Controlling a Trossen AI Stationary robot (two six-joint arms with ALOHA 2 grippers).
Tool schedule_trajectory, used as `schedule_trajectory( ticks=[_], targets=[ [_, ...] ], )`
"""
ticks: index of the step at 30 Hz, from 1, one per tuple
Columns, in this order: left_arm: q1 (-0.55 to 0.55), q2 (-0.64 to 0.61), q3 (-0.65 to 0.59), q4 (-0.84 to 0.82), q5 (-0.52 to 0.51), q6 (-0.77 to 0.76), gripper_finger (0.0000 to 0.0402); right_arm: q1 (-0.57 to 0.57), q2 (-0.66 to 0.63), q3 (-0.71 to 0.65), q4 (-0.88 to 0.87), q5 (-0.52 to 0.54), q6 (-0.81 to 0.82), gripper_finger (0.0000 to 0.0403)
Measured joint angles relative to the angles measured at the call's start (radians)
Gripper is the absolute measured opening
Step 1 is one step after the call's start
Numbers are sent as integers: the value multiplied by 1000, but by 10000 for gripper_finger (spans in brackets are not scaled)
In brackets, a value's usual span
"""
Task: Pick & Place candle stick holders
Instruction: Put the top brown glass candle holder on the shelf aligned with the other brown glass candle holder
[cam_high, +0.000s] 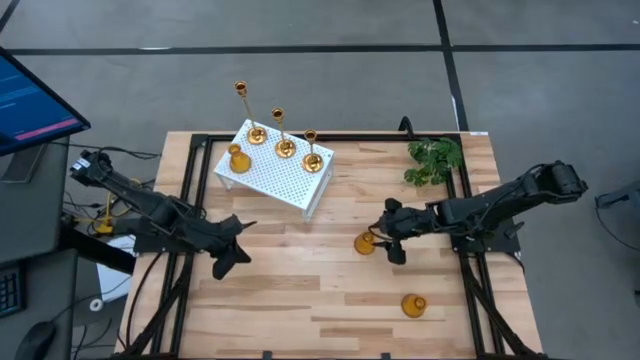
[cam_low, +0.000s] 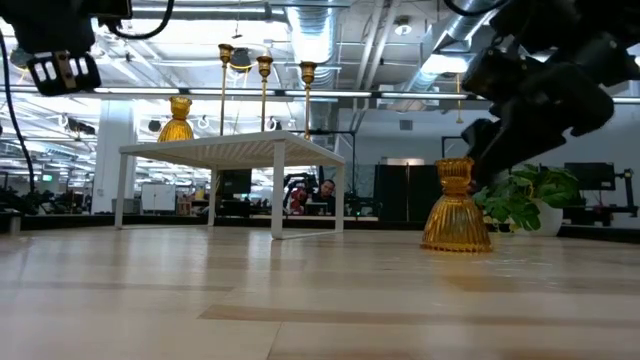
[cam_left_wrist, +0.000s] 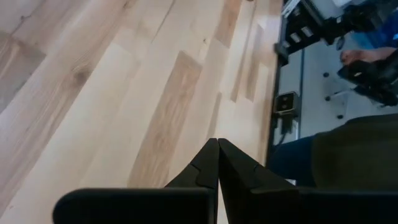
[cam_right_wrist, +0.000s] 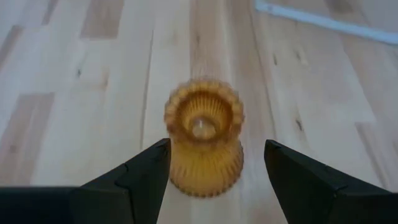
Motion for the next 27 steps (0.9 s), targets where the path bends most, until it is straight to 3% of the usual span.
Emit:
schedule_trajectory(
  ticks=[12,15,20,27],
  targets=[
    [0,0,-112,115,4,-1,7,-9,59,1,86,-45,-4,249],
    [0,-11,-112,117,45,-1,7,-9,82,0,100,-45,12,249],
    [11,-98,-113,123,76,-1,7,-8,119,1,161,-48,15,249],
    [29,-249,-112,83,23,10,8,-7,132,1,204,-47,15,249]
  ],
)
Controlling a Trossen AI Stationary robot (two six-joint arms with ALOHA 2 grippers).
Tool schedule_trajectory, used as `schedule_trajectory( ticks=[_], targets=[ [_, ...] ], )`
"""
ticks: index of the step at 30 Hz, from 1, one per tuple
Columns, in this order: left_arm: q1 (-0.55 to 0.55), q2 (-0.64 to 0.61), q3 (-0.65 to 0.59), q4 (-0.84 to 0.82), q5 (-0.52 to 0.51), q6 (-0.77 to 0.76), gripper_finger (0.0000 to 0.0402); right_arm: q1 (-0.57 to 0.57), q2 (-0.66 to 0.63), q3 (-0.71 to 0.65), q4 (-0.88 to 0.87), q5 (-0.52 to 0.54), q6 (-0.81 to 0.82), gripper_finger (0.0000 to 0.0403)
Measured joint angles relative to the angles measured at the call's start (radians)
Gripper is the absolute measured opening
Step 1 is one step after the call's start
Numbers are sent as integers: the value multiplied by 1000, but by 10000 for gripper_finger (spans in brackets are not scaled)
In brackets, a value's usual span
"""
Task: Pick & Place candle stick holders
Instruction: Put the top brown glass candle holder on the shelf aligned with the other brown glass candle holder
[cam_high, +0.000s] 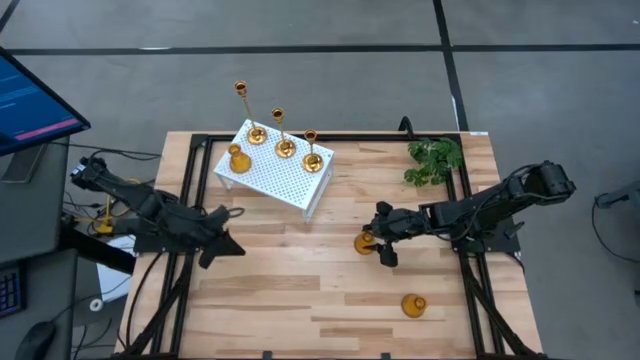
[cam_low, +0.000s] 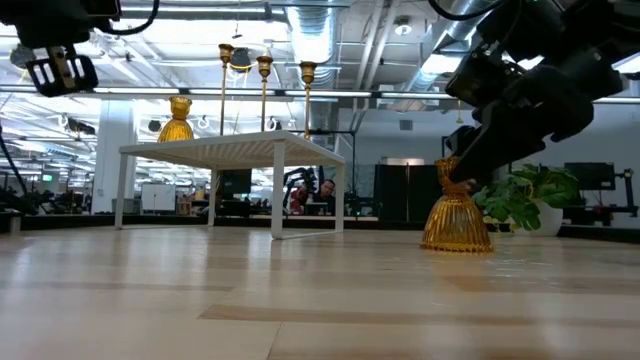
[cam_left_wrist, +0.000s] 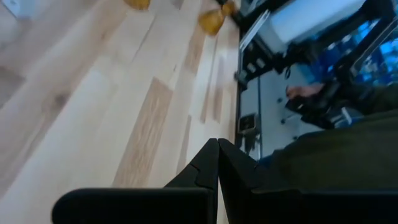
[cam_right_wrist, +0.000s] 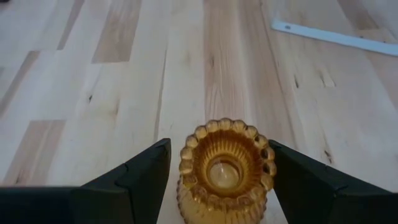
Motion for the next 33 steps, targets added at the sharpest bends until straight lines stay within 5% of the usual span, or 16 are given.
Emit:
schedule_trajectory(
  ticks=[33],
  targets=[
    [0,-84,1,-36,-47,361,8,-13,-1,0,27,2,-56,249]
  ],
)
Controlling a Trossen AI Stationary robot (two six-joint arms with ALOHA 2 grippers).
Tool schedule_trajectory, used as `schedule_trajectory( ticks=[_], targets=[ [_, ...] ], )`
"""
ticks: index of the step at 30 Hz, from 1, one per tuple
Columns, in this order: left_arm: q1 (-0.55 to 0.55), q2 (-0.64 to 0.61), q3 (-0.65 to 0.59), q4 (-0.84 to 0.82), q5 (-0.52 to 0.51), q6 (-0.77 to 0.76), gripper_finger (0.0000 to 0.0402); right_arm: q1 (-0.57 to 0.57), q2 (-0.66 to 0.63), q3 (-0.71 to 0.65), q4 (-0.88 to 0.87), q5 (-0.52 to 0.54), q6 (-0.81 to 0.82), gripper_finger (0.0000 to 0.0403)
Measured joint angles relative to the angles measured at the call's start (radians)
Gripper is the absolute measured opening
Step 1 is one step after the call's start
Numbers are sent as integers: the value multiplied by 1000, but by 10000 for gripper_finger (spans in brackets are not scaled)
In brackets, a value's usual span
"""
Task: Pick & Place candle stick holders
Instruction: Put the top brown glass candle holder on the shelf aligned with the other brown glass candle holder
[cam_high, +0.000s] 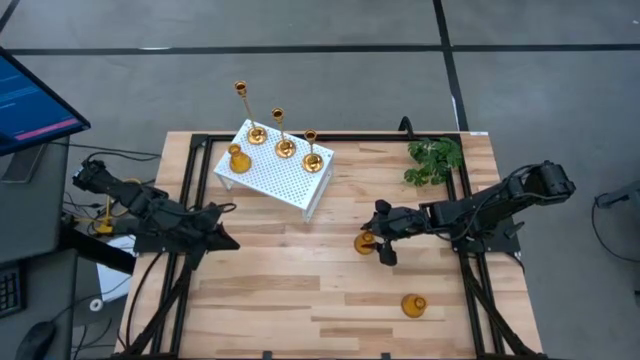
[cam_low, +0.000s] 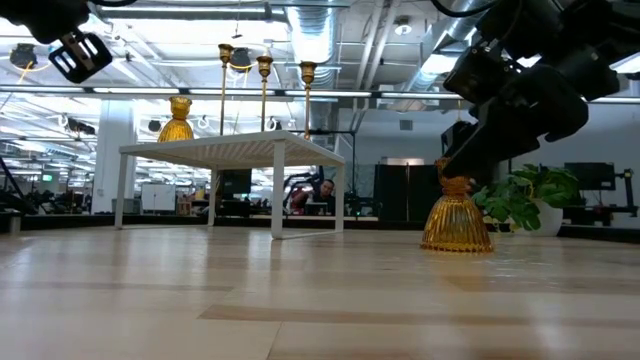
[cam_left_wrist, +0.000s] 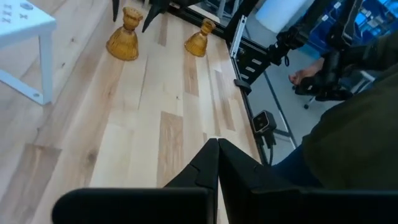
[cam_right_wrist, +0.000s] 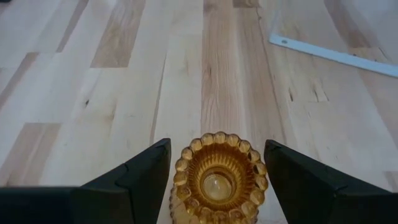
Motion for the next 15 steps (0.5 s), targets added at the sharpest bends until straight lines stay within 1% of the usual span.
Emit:
schedule_trajectory(
  ticks=[4,8,11,14,15],
  targets=[
    [0,-16,-15,-2,-48,21,8,-8,0,0,-2,-1,0,249],
    [0,-83,-63,11,-59,14,8,-15,0,0,-3,-5,0,236],
    [0,-164,-92,12,-55,0,8,-15,0,0,-3,-32,0,212],
    [0,-254,-108,15,-55,32,8,-15,0,0,-7,-54,1,180],
    [0,-265,-112,17,-57,48,8,-15,0,0,-9,-55,2,169]
  ],
)
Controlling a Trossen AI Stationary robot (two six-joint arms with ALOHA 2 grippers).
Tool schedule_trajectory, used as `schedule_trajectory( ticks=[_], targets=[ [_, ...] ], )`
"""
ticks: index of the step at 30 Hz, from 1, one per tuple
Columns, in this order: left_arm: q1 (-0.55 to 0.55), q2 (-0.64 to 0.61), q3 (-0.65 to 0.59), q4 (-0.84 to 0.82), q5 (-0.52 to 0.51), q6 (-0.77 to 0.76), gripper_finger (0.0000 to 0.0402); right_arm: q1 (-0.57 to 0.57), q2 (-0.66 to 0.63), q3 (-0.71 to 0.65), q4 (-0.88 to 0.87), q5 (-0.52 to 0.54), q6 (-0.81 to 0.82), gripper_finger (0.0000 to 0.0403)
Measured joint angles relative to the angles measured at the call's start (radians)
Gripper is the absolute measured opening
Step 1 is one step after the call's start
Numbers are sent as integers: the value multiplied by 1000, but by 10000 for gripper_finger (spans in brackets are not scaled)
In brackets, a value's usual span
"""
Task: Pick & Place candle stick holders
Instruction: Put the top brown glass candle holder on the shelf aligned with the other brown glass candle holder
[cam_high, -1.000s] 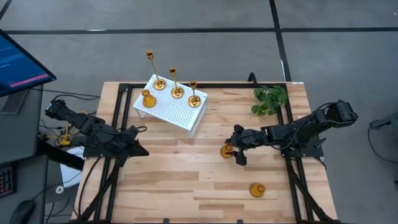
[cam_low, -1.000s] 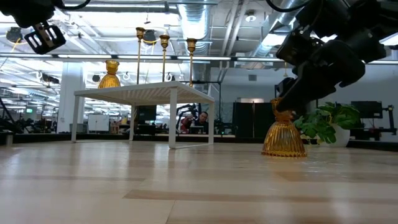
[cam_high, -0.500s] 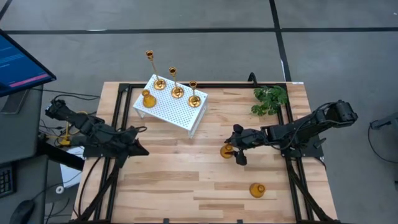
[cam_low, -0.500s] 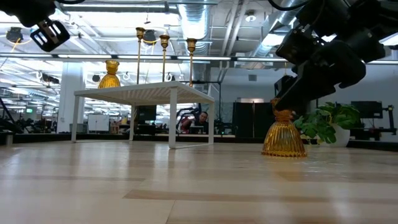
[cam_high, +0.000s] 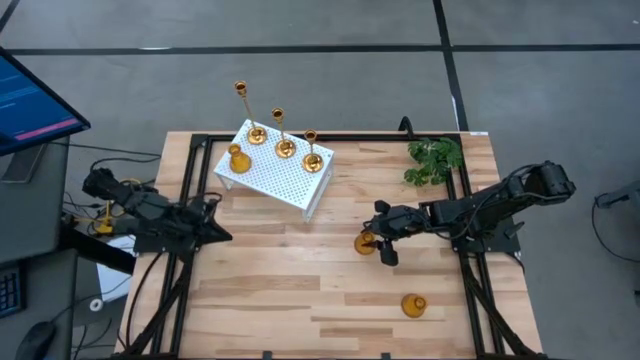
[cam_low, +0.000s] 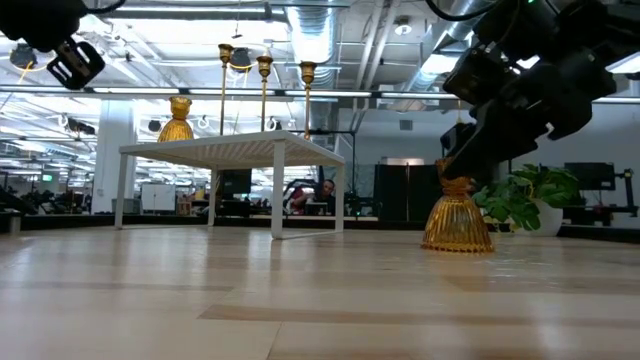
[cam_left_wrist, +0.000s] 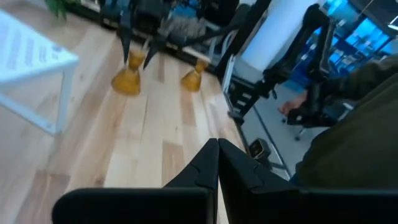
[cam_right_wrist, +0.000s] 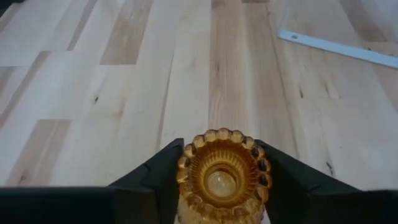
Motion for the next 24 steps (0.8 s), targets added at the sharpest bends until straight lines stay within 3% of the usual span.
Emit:
schedule_trajectory(
  ticks=[2,13,24],
  targets=[
    [0,3,5,8,-15,29,8,0,0,1,-5,-4,2,154],
    [-1,46,0,2,-47,57,8,1,0,0,5,4,38,163],
    [-1,204,0,2,-47,56,8,0,0,0,12,16,116,158]
  ],
)
